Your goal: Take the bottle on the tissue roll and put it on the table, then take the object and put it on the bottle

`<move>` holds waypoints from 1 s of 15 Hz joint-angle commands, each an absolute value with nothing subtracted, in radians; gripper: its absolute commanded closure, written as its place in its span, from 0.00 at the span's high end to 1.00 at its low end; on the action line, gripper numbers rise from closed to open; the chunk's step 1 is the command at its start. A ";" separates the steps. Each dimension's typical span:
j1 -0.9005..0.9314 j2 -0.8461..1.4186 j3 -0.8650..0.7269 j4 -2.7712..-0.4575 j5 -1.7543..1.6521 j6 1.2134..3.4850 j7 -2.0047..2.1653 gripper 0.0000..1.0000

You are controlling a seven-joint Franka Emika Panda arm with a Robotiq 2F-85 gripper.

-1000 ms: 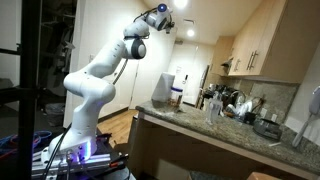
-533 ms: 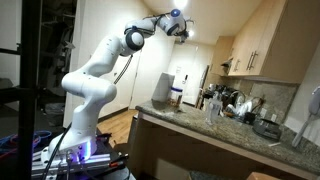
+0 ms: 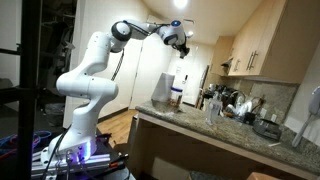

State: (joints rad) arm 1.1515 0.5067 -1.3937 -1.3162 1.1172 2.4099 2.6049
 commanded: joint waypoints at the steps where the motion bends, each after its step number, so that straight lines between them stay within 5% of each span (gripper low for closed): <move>1: 1.418 0.532 -1.662 -1.552 1.232 2.336 2.605 0.25; 2: 1.292 0.512 -1.535 -1.436 1.175 2.361 2.605 0.50; 7: 1.409 0.514 -1.637 -1.543 1.202 2.348 2.604 0.50; 8: 1.372 0.539 -1.640 -1.557 1.185 2.348 2.604 0.25; 15: 1.274 0.401 -1.522 -1.695 1.028 2.488 2.602 0.25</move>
State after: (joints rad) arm 1.3040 0.4926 -1.5983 -1.6653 1.0846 2.4201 2.6018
